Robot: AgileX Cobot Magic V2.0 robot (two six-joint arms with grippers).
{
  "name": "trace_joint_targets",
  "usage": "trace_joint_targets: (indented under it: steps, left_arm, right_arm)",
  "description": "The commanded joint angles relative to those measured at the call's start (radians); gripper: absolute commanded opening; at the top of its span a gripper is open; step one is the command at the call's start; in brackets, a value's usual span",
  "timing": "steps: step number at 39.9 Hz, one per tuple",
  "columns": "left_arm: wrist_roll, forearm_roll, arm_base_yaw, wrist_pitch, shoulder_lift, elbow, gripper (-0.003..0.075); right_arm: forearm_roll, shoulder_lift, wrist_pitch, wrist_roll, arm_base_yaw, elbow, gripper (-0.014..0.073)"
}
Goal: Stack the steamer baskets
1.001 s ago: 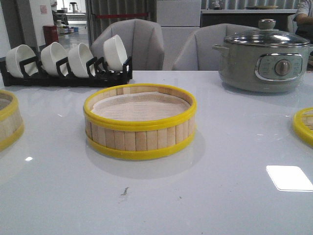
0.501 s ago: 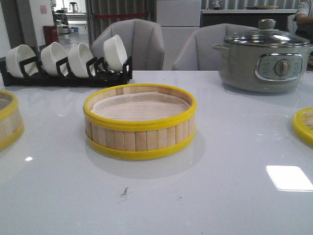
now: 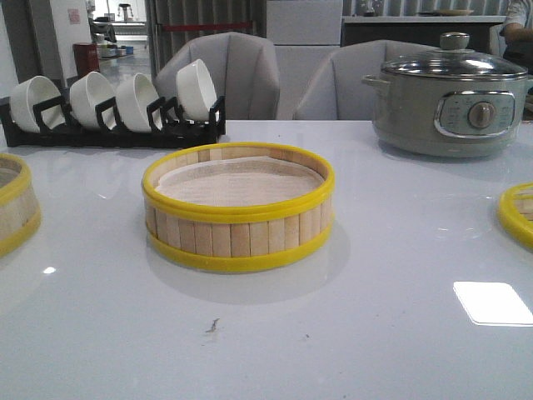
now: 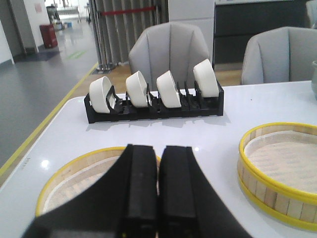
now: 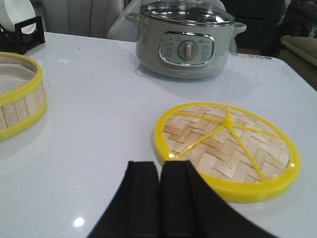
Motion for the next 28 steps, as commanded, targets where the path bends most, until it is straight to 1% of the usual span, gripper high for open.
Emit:
trace_joint_targets:
  steps: [1, 2, 8, 13, 16, 21, 26, 28]
  left_arm:
    - [0.003, 0.02, 0.002, 0.044, 0.175, -0.224, 0.0086]
    - [0.003, 0.031, 0.002, 0.074, 0.228, -0.3, 0.0086]
    - [0.003, 0.038, 0.002, 0.235, 0.481, -0.576, 0.0086]
    - [0.003, 0.029, 0.002, 0.363, 0.626, -0.708, 0.0086]
    - [0.003, 0.018, 0.002, 0.394, 0.688, -0.743, 0.0086]
    - [0.003, 0.013, 0.0, 0.399, 0.722, -0.747, 0.0086]
    - [0.005, 0.013, 0.0, 0.355, 0.734, -0.736, 0.0086]
    - [0.005, 0.007, 0.0, 0.357, 0.736, -0.736, 0.0086]
  right_arm:
    - [-0.015, -0.021, -0.082, -0.004, -0.005, -0.015, 0.0048]
    - [-0.015, -0.021, -0.082, -0.004, -0.005, -0.015, 0.0048]
    - [-0.015, -0.021, -0.082, -0.004, -0.005, -0.015, 0.0048]
    - [-0.015, -0.021, -0.082, -0.004, -0.005, -0.015, 0.0048]
    - [-0.015, -0.021, -0.082, -0.004, -0.005, -0.015, 0.0048]
    - [-0.015, -0.021, -0.082, -0.004, -0.005, -0.015, 0.0048]
    - [-0.015, -0.021, -0.082, -0.004, -0.005, -0.015, 0.0048]
    - [-0.015, -0.021, -0.082, -0.004, -0.005, -0.015, 0.0048]
